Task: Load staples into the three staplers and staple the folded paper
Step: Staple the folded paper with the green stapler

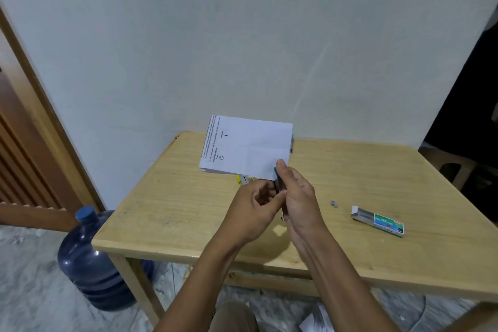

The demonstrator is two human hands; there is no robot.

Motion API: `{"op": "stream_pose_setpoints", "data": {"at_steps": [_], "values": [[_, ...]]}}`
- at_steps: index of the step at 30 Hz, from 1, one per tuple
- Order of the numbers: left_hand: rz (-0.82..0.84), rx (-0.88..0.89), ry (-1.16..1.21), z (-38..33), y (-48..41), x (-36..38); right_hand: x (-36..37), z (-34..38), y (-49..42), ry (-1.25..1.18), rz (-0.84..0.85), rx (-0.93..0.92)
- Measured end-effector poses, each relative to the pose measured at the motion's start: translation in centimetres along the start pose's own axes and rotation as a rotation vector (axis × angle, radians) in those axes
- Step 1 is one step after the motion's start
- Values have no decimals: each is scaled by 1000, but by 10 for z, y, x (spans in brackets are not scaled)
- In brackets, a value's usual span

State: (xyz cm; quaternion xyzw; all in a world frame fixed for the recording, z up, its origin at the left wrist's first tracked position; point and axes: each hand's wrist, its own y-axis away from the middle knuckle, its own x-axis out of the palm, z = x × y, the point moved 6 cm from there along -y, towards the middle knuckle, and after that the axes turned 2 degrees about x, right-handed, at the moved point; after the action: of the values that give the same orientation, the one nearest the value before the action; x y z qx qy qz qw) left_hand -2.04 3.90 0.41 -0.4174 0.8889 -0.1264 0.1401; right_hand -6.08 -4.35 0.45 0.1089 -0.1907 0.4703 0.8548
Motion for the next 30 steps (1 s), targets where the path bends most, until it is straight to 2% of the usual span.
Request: {"op": "stream_pose_setpoints", "data": {"at_steps": [4,6,8,10,13,19,24,27,30], "values": [[99,-33,-63,-1,-5,-5,-2,1,1,21,33,0],[112,-135,86,3,-7,-18,-4,3,3,37,41,9],[-25,-208,290,9,-11,-35,-6,4,5,63,38,16],[-154,-195,290,12,-12,-46,-4,2,6,162,47,33],[-241,-184,278,16,-10,-48,-1,-7,8,185,77,87],[-351,-255,318,31,-9,-57,-13,-13,7,249,10,98],[-471,-404,111,59,-15,-93,-29,-8,-6,373,-60,86],[-568,-468,-144,79,-23,-123,-38,-3,-14,562,-84,127],[-617,-542,-516,98,-30,-149,-40,0,-22,721,-39,124]]}}
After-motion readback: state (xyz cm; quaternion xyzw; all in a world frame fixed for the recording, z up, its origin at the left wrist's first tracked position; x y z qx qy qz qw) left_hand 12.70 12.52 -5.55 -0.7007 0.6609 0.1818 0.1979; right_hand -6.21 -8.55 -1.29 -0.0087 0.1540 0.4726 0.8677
